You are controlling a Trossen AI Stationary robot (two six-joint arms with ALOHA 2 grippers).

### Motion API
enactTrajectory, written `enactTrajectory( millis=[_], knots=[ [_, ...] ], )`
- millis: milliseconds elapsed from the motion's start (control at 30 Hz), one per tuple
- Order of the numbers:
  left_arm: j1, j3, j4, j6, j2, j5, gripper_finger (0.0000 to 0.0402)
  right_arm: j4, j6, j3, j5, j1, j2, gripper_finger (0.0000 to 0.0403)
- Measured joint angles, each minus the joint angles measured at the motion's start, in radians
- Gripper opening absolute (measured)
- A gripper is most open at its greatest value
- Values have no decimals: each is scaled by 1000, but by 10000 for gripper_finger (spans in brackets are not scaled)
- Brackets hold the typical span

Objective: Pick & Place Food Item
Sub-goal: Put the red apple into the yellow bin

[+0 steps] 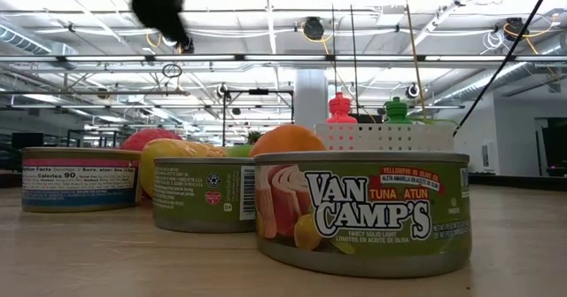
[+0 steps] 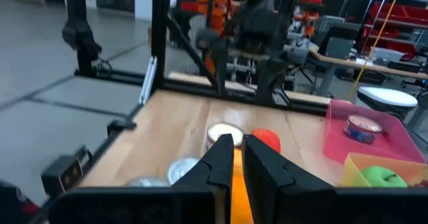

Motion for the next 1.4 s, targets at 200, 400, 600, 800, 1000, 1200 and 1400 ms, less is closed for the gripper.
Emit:
enactTrajectory(
  millis=[200,400,600,800,1000,1200,1400],
  knots=[
    [-100,-12,-248,-318,-1,-283,292,24,0,0,-1,0,7,29],
    [-99,-115,-255,-457,0,-288,278,24,0,-1,-2,0,18,31],
    [-41,-254,-166,-501,0,-245,263,25,0,-1,-1,0,18,31],
    [29,-326,-40,-479,1,-248,251,24,0,-1,-2,0,18,31],
    [90,-348,175,-311,1,-253,254,24,-1,-1,-1,0,18,32],
    [138,-348,290,-179,1,-249,255,24,-1,-1,-1,0,18,32],
    [160,-348,270,-131,1,-247,255,24,-1,-1,-1,0,18,31]
  ],
)
